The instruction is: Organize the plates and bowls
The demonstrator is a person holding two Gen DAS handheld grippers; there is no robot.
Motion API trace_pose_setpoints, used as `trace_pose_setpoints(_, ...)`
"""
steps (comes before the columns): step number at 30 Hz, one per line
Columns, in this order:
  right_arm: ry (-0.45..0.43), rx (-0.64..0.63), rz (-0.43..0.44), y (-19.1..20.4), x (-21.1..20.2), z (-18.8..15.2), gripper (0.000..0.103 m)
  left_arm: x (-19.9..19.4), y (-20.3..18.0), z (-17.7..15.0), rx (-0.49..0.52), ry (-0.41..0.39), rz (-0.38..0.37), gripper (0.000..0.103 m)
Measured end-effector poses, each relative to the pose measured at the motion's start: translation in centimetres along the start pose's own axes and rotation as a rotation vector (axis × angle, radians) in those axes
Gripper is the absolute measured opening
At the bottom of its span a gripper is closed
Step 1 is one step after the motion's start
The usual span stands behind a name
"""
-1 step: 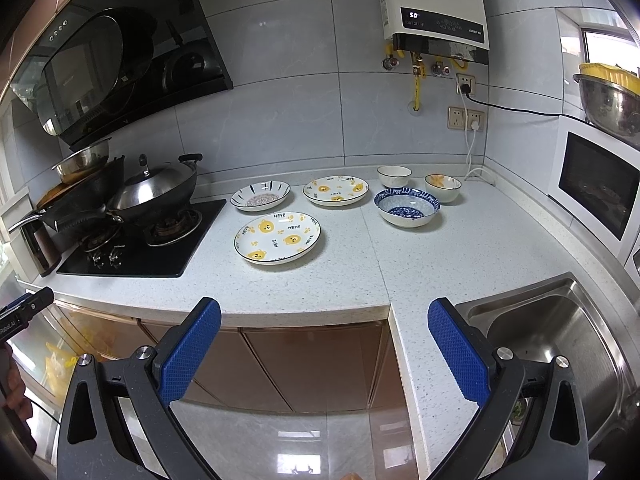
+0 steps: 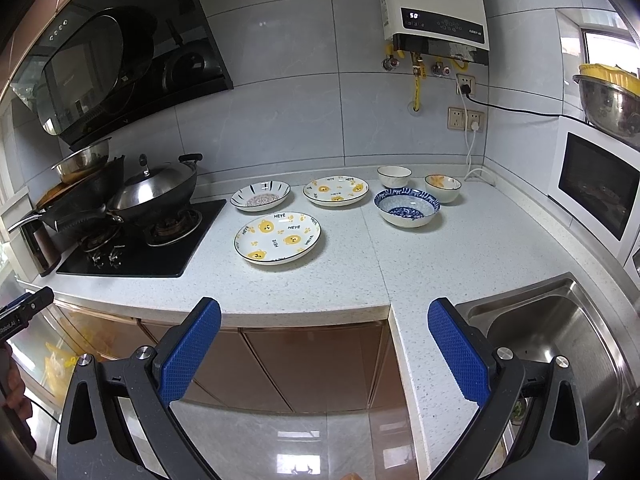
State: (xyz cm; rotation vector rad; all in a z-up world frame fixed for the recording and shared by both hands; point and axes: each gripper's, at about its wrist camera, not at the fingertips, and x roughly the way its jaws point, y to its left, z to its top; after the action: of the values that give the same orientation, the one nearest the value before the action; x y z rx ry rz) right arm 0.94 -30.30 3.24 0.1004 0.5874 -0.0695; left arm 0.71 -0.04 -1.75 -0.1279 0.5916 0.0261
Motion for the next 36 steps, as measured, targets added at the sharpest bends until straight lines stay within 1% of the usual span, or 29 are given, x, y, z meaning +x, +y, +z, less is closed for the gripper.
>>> trace_pose_setpoints(4, -0.005, -0.001, -0.008, 0.4, -0.3, 0.0, 0.102, -0.1, 0.0, 0.1, 0.002, 0.001, -0.005, 0.087)
trace_pose_setpoints(16, -0.019, 0.007, -0.035, 2.1, -1.0, -0.1, 0.102, -0.1, 1.7, 0.8, 0.01, 0.005, -0.048, 0.087)
trace_pose_setpoints(25, -0.029, 0.008, -0.034, 3.8, -1.0, -0.2, 0.102, 0.4, 2.5, 1.3, 0.008, 0.004, -0.07, 0.087)
trace_pose_setpoints(32, -0.005, -0.004, 0.012, 4.8, 1.1, 0.6, 0.102, 1.6, 2.4, 2.3, -0.014, 0.041, -0.095, 0.087)
trace_pose_setpoints(36, 0.002, -0.025, 0.042, 4.6, 3.5, 1.5, 0.102, 3.8, 1.3, 3.3, -0.001, 0.044, -0.089, 0.087)
